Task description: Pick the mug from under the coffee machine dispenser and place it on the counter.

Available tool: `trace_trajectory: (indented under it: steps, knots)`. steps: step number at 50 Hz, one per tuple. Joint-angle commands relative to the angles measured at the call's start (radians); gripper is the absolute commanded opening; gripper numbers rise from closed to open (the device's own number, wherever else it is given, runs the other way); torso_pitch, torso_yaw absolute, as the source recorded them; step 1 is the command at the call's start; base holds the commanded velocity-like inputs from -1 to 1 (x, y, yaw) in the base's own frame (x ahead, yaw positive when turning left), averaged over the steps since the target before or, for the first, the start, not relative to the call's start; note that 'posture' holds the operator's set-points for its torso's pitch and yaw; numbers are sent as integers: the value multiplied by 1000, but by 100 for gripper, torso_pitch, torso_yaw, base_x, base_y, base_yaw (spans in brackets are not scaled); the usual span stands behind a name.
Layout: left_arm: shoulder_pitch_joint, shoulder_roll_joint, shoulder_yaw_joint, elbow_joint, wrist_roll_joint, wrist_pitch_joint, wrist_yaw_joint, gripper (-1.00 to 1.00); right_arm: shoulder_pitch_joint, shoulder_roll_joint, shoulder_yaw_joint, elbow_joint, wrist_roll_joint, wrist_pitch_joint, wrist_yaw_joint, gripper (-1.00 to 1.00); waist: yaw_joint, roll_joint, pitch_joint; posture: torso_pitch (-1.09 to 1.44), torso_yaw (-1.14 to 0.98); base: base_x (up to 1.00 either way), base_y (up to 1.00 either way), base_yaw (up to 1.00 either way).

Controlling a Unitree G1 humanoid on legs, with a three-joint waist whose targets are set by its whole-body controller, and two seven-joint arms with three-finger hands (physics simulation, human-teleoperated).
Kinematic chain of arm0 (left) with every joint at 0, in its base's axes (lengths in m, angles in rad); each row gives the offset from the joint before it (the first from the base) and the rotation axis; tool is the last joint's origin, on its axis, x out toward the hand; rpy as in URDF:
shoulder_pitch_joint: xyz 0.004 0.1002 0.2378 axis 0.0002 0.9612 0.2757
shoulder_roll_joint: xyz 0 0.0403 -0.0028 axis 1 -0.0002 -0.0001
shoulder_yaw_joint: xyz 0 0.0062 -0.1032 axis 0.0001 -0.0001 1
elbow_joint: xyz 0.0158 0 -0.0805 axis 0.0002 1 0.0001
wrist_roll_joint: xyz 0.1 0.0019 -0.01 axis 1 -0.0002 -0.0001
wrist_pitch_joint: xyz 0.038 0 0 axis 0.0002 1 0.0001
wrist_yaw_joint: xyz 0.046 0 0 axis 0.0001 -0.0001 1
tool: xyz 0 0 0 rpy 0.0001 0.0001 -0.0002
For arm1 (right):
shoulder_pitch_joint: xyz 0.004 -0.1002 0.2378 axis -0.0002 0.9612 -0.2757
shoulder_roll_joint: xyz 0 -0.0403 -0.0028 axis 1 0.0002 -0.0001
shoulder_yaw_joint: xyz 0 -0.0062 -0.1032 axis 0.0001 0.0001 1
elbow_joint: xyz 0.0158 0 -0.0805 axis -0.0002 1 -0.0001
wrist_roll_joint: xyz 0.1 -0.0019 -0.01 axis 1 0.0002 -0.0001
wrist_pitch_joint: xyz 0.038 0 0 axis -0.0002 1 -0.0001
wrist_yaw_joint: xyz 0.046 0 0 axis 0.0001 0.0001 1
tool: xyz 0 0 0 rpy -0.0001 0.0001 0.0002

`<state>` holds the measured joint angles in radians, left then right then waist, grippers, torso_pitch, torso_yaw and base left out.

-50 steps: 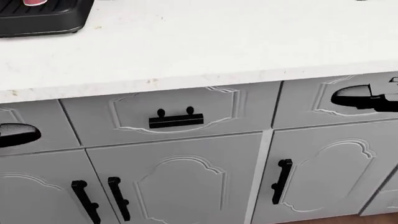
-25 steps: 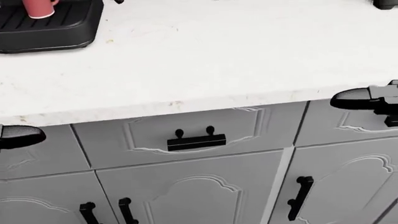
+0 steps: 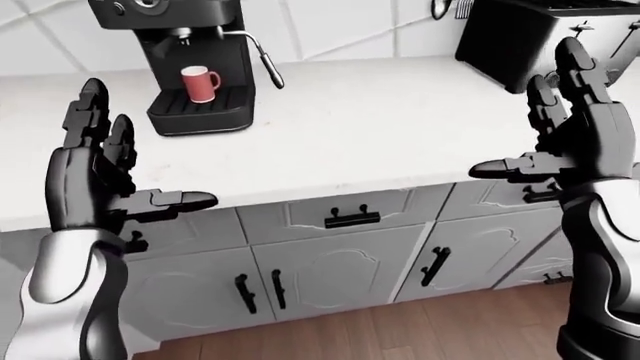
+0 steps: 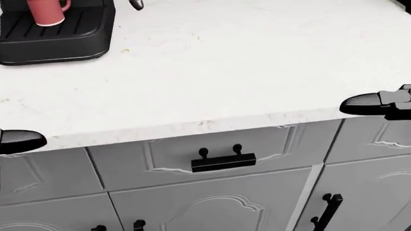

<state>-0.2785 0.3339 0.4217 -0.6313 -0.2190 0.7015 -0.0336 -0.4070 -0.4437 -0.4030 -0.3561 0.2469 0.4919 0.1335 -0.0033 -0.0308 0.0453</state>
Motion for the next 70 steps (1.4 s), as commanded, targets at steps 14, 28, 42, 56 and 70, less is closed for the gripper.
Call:
trace_trajectory:
  steps: [14,28,42,56,70]
  knots:
    - [-27,21,19,-20,4,-22,8,100,-30,-16,-7,-42,4,-15,1,100,7,92,-22,0,0,10,3,0]
    - [-27,21,19,-29,-4,-8,10,100,-25,-17,-8,-50,7,-14,4,100,3,-11,-25,0,0,9,3,0]
    - [-27,21,20,-34,-5,-4,10,100,-25,-16,-9,-49,4,-16,11,100,9,70,-29,0,0,9,3,0]
    - [-33,24,21,-35,-9,4,11,100,-27,-19,-10,-54,7,-10,13,100,4,14,-18,0,0,9,3,0]
    - [-38,85,101,18,-55,5,12,100,-29,-23,-13,-44,6,-18,11,100,7,44,-18,0,0,10,3,0]
